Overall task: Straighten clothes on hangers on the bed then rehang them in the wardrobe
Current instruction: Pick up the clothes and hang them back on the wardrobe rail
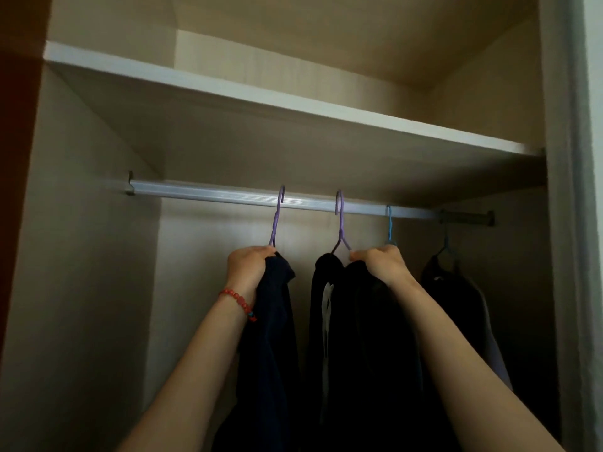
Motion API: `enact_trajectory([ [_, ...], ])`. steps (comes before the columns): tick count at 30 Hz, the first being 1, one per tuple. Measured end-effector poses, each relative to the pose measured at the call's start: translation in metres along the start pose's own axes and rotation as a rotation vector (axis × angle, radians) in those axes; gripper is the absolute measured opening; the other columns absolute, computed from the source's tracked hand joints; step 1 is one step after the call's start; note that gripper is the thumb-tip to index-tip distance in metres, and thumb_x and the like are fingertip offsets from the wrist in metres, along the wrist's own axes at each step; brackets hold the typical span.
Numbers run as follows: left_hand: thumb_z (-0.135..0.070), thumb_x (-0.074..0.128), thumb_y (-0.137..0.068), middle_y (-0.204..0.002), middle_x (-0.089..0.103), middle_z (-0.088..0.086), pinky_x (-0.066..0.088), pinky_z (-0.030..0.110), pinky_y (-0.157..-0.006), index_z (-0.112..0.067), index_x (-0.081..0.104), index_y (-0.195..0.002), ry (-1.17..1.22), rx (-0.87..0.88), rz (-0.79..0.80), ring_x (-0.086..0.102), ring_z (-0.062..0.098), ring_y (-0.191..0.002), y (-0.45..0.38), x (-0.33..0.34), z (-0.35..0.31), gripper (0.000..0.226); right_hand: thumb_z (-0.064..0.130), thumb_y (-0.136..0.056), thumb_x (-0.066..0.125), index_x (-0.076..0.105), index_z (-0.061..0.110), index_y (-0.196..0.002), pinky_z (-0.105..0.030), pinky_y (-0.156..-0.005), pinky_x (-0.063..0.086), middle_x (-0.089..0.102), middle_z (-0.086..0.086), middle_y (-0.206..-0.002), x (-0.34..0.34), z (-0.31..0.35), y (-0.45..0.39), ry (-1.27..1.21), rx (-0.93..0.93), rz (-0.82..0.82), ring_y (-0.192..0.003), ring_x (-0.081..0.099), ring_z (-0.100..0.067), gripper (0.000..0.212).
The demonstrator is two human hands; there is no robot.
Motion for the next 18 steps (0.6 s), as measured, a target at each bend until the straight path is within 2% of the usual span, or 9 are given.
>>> enact_trajectory([
  [3,-0.002,0.062,-0.082,-0.063,0.058,0.005,0.042,0.007,-0.036,-0.004,0.064,-0.074,0.001,0.024,-0.013,0.051,0.013,-0.060,-0.009,-0.001,-0.017,0.009,0.014,-0.084,0.064,0.063,-0.010,-0.102,-0.025,-0.058,0.043,0.060,-0.016,-0.087,0.009,0.007,-0.016,-0.008,-0.037,0.038,-0.064,0.055,-0.019,0.029],
  [7,-0.005,0.062,-0.083,-0.066,0.055,0.005,0.041,0.007,-0.034,-0.010,0.058,-0.062,-0.035,0.071,-0.042,0.050,0.012,-0.060,-0.022,-0.008,-0.038,0.023,0.013,-0.084,0.065,0.065,-0.005,-0.091,-0.027,-0.057,0.044,0.062,-0.014,-0.086,0.028,0.017,-0.036,-0.033,-0.075,0.072,-0.060,0.054,-0.017,0.020],
  [9,-0.005,0.062,-0.084,-0.066,0.054,0.005,0.040,0.008,-0.032,-0.008,0.057,-0.062,-0.051,0.086,-0.055,0.051,0.012,-0.058,-0.029,-0.014,-0.043,0.022,0.013,-0.084,0.065,0.063,0.000,-0.080,-0.029,-0.066,0.048,0.062,-0.015,-0.086,0.037,0.022,-0.044,-0.057,-0.087,0.076,-0.065,0.057,-0.021,0.014],
  [12,-0.003,0.062,-0.083,-0.050,0.058,0.003,0.038,0.008,-0.030,-0.008,0.057,-0.061,-0.062,0.096,-0.083,0.056,0.006,-0.040,-0.041,-0.028,-0.047,0.024,0.012,-0.083,0.064,0.065,-0.004,-0.086,-0.034,-0.076,0.048,0.062,-0.016,-0.086,0.050,0.028,-0.054,-0.082,-0.102,0.089,-0.075,0.058,-0.025,0.016],
  [14,-0.005,0.062,-0.083,-0.034,0.056,-0.005,0.040,0.012,-0.033,-0.008,0.057,-0.060,-0.077,0.074,-0.104,0.054,0.003,-0.033,-0.050,-0.038,-0.046,0.024,0.012,-0.084,0.063,0.065,-0.008,-0.095,-0.030,-0.068,0.047,0.061,-0.015,-0.086,0.060,0.031,-0.060,-0.088,-0.109,0.106,-0.068,0.056,-0.024,0.023],
  [15,-0.006,0.062,-0.083,-0.036,0.057,-0.005,0.044,0.016,-0.038,-0.008,0.057,-0.060,-0.091,0.056,-0.117,0.058,0.008,-0.040,-0.054,-0.044,-0.045,0.023,0.012,-0.084,0.063,0.065,-0.008,-0.097,-0.028,-0.061,0.044,0.061,-0.015,-0.086,0.064,0.032,-0.063,-0.085,-0.111,0.116,-0.065,0.055,-0.022,0.024],
  [18,-0.007,0.062,-0.082,-0.063,0.059,0.008,0.044,0.027,-0.053,-0.004,0.062,-0.067,-0.152,0.010,-0.152,0.054,0.019,-0.059,-0.064,-0.063,-0.036,0.015,0.011,-0.084,0.063,0.062,-0.010,-0.102,-0.024,-0.053,0.039,0.059,-0.015,-0.086,0.075,0.033,-0.071,-0.089,-0.109,0.116,-0.064,0.054,-0.021,0.027],
])
Point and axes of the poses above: each hand's wrist, its own y-axis away from the middle knuckle, its own x-axis out of the palm, z = x × y, the point moved 6 cm from there along -y, towards the middle knuckle
